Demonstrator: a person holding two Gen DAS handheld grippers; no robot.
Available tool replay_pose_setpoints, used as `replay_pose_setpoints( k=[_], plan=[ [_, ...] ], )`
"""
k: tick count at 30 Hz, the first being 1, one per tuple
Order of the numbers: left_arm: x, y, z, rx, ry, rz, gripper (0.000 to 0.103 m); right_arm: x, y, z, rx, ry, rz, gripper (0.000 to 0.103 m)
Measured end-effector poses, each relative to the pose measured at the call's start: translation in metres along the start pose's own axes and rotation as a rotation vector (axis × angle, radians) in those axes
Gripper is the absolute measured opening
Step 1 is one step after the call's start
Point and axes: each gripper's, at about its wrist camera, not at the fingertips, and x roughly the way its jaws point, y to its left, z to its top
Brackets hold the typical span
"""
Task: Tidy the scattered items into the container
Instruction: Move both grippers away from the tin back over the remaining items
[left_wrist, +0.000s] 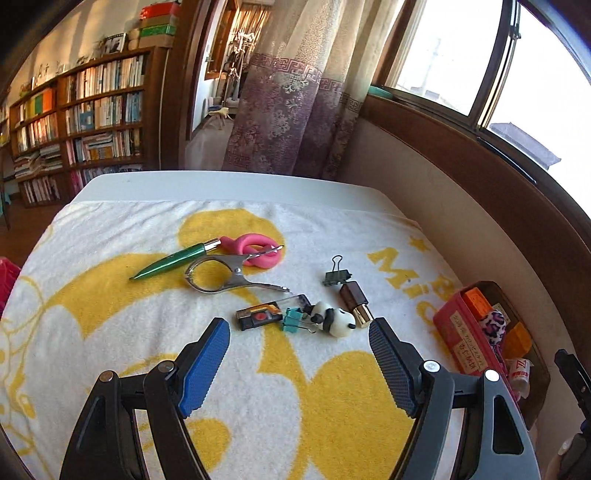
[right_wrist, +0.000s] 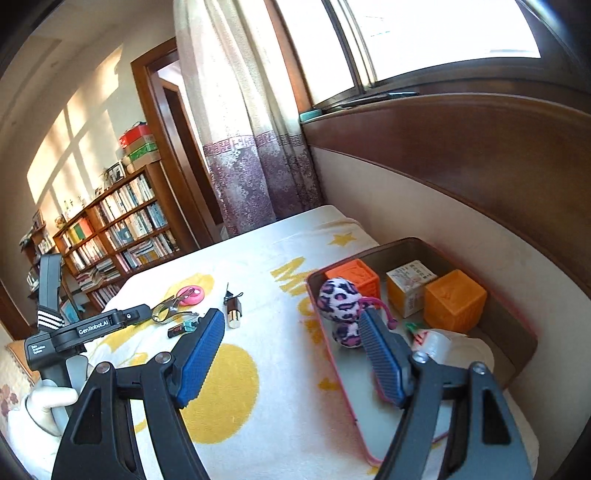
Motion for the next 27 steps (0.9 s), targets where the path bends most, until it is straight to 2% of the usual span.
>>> replay_pose_setpoints(
  k=[6,13,21,26,27],
  plan=[
    [0.002,0.030,-0.003,-0.037,0.000,0.032,0.080,0.035,0.041,0.004,-0.070,0.075,0.071,0.079],
    [0.007,0.058,-0.012,-0.092,0.013,0.064,0.080,0.093,0.083,-0.005,-0.142,0.215,0.160,0.079],
    [0.011,0.071,-0.016,-0.123,0.023,0.077,0.080,0.148,0.124,-0.024,-0.386,0.254,0.113,0.078],
    [0.015,0.071,-0.018,-0.121,0.041,0.070,0.080,0.175,0.129,-0.032,-0.451,0.299,0.124,0.059],
    [0.015,0.072,-0.018,-0.122,0.040,0.070,0.080,0.178,0.130,-0.032,-0.461,0.303,0.131,0.059]
  ],
)
